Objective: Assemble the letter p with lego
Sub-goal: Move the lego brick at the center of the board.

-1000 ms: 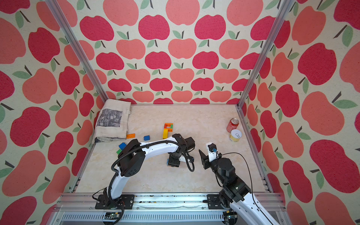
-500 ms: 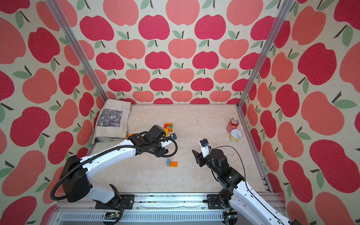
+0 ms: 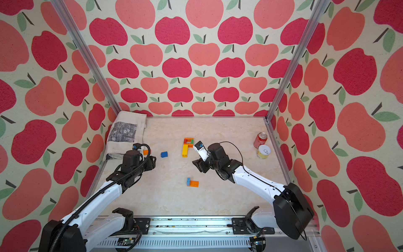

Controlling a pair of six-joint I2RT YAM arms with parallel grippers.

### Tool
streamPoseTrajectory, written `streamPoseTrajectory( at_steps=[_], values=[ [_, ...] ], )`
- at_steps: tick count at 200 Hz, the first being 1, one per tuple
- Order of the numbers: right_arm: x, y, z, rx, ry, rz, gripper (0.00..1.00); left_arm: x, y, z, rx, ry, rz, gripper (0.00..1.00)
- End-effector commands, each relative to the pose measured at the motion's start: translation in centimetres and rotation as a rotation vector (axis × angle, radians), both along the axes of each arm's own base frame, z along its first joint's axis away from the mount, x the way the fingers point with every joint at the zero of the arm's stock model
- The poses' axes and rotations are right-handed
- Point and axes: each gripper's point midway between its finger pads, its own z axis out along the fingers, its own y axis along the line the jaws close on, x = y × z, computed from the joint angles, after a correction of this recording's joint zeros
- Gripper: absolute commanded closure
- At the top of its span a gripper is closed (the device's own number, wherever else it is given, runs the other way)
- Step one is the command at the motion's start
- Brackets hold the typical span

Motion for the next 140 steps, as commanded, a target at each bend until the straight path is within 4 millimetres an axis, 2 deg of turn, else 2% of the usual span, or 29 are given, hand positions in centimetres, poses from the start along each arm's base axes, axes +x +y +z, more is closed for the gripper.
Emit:
streamPoseTrajectory(
  at_steps=[1,48,77,97,140],
  values=[
    [0.7,2.0,1.5,0.011,-0.071,0.052,0.38,2.8,-0.6,-0.5,-0.147,0.028,0.034,0.36],
    [1.4,3.2,0.1,-0.061,-0.083,0.068,0.38,8.4,-1.0,-4.8,-0.1,0.179,0.015,0.38],
    [1.3,3.0,-0.3,-0.074,-0.087,0.068,0.38,11.3,-1.9,-6.0,-0.068,0.211,-0.02,0.44],
    [1.2,2.6,-0.7,-0.086,-0.091,0.064,0.38,12.2,-2.4,-7.0,-0.044,0.253,-0.049,0.47],
    [1.4,2.0,-0.9,-0.12,-0.121,0.055,0.38,12.7,-5.1,-8.8,-0.004,0.321,-0.136,0.5]
  ],
)
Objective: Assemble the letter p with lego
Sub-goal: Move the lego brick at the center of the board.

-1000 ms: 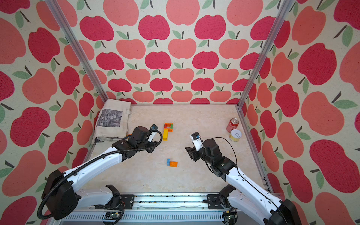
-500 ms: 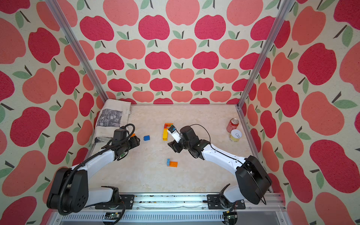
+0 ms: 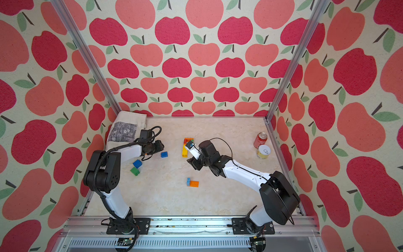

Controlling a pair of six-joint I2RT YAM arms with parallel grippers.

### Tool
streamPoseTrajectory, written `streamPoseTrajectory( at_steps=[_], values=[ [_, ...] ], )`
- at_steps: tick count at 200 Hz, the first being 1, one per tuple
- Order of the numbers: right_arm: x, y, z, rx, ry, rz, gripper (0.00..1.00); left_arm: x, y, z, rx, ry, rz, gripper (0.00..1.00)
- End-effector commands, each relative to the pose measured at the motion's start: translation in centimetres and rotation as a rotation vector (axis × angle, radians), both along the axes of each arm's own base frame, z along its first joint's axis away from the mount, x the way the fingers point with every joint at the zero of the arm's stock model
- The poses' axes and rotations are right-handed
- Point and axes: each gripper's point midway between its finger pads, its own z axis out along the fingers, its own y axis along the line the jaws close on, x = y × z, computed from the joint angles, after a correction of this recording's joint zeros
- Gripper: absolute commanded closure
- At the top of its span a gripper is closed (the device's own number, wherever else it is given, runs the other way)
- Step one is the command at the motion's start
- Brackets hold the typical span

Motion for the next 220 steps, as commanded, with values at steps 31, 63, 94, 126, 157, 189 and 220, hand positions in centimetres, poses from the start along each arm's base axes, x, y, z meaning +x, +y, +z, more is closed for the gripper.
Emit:
streamPoseTrajectory(
  at_steps=[31,63,94,126,157,189,220],
  values=[
    [0.3,-0.7,0.1,-0.047,-0.049,-0.002,0.38,-1.6,-3.1,-2.7,0.062,0.136,-0.135,0.62],
    [0.9,-0.8,0.0,-0.051,-0.054,-0.011,0.37,-4.3,-3.5,-2.3,0.103,0.15,-0.13,0.68],
    [1.2,0.0,0.0,-0.044,-0.044,0.004,0.37,-6.6,-4.2,-1.9,0.091,0.149,-0.138,0.69],
    [1.3,0.4,0.2,-0.041,-0.044,0.02,0.38,-9.2,-5.8,-1.5,0.064,0.139,-0.165,0.69],
    [0.5,1.4,-0.2,-0.037,-0.021,0.095,0.37,-11.4,-7.1,0.3,-0.049,0.077,-0.178,0.68],
    [-0.9,3.3,-1.0,-0.035,-0.007,0.226,0.37,-12.8,-4.8,4.5,-0.092,-0.064,-0.107,0.6],
    [-2.9,6.2,-2.3,-0.031,-0.005,0.411,0.37,-14.4,0.7,8.5,-0.103,-0.259,0.056,0.53]
  ],
)
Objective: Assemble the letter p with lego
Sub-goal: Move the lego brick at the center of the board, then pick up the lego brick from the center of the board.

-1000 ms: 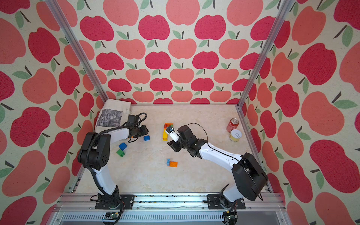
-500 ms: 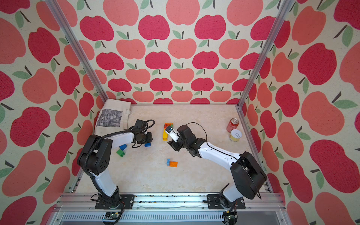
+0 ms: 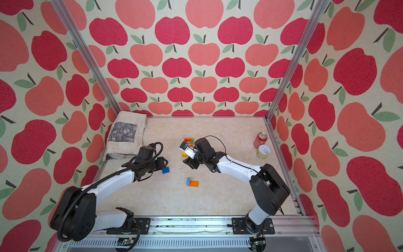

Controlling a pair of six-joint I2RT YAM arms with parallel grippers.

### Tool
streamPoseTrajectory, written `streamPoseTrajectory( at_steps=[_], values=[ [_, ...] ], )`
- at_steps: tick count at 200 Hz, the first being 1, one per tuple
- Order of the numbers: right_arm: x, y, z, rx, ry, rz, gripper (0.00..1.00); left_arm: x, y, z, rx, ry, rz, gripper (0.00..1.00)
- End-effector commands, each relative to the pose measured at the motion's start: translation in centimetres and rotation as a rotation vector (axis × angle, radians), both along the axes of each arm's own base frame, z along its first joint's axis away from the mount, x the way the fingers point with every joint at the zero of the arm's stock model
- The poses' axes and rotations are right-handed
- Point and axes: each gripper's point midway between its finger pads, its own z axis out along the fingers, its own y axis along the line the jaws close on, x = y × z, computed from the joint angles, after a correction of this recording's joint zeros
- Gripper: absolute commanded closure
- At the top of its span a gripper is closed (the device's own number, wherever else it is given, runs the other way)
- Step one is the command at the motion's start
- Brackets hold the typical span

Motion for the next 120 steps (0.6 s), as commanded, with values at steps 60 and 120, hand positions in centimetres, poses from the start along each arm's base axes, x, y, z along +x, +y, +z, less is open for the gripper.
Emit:
streamPoseTrajectory(
  at_steps=[60,120],
  values=[
    [-3.9,6.7,-5.1,-0.157,-0.041,0.484,0.36,-4.8,8.4,6.4,-0.024,-0.398,0.288,0.44],
    [-2.3,8.9,-8.4,-0.332,-0.137,0.555,0.37,-7.0,9.7,7.0,-0.074,-0.541,0.344,0.43]
  ],
)
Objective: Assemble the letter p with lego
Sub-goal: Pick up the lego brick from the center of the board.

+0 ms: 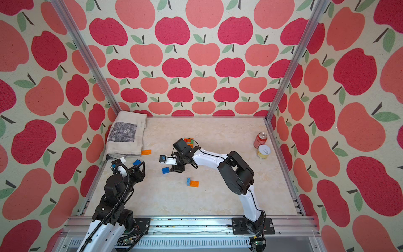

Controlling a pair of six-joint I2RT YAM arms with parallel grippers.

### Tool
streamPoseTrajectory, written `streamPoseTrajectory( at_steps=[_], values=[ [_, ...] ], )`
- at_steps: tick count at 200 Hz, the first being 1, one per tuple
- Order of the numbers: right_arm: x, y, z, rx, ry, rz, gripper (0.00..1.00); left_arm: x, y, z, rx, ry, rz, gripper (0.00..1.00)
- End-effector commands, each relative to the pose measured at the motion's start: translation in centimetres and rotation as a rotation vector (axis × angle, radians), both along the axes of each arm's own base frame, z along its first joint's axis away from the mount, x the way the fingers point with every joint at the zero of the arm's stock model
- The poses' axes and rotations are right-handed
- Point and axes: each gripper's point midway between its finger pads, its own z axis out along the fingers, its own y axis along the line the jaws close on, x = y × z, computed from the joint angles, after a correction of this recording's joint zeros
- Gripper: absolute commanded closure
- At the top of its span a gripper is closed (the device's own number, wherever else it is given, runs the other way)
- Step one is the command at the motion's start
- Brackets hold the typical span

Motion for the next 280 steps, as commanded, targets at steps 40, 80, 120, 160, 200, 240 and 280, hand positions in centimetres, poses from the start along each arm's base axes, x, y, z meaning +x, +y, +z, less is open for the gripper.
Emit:
streamPoseTrajectory(
  at_steps=[40,80,120,160,200,240,280],
  values=[
    [0.2,0.8,-2.9,-0.146,-0.044,0.083,0.37,-0.7,1.3,-0.4,0.001,-0.023,0.062,0.41],
    [-0.4,1.5,-4.6,-0.187,-0.016,0.114,0.4,-0.9,1.6,-0.4,-0.001,-0.031,0.079,0.41],
    [-1.0,2.0,-5.2,-0.222,0.04,0.116,0.61,-1.0,1.9,-0.3,0.0,-0.035,0.093,0.41],
    [-1.3,1.6,-3.6,-0.199,0.038,0.085,0.82,-0.8,1.6,-0.7,-0.017,-0.023,0.086,0.41],
    [-1.2,-0.3,3.3,0.06,0.113,-0.033,0.82,0.1,-1.2,0.1,-0.018,-0.048,-0.073,0.42],
    [-1.6,-5.5,8.7,0.219,0.208,-0.161,0.82,1.5,-7.7,2.8,-0.011,-0.156,-0.438,0.43],
    [-3.9,-11.7,12.1,0.287,0.274,-0.264,0.81,0.7,-15.8,3.4,0.131,-0.308,-0.869,0.41]
  ],
)
